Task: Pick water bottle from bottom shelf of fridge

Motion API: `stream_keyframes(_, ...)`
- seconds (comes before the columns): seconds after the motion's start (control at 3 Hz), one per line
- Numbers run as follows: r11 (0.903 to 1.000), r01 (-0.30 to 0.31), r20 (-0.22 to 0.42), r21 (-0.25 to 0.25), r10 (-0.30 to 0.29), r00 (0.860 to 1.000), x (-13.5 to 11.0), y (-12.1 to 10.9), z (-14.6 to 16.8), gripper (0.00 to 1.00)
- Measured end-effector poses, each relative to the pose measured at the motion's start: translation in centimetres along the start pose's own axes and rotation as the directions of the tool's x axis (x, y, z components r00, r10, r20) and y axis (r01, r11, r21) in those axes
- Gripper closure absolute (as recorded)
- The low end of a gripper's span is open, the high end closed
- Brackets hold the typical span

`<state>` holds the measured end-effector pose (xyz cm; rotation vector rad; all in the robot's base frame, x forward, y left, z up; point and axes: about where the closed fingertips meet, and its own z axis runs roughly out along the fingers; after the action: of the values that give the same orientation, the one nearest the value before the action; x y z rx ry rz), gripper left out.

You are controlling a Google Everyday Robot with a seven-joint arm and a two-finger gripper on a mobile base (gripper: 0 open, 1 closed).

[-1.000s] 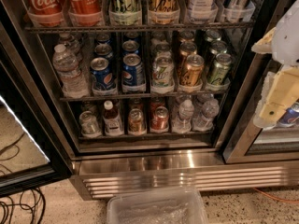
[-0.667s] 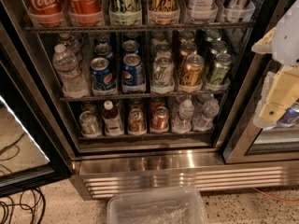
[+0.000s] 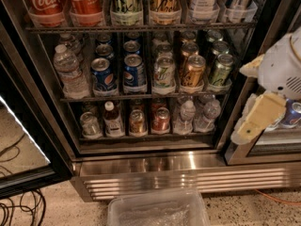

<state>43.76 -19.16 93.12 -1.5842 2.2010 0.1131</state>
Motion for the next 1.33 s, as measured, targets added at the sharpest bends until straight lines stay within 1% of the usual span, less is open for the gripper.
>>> stream_keyframes(0.33,0.9909,-0.121,0.128,-0.059,0.128,0.983,-0.2,2.1,5.7,0.00)
stream_keyframes(0.67,0.9899,-0.141,0.169,-0.010,0.141,0.975,-0.9,1.0,6.0,0.00)
stream_keyframes(1.0,0.9903,-0.139,0.168,-0.007,0.138,0.976,-1.0,0.9,5.9,0.00)
stream_keyframes(1.33,0.9877,-0.153,0.214,-0.034,0.156,0.964,-1.9,1.6,8.5,0.00)
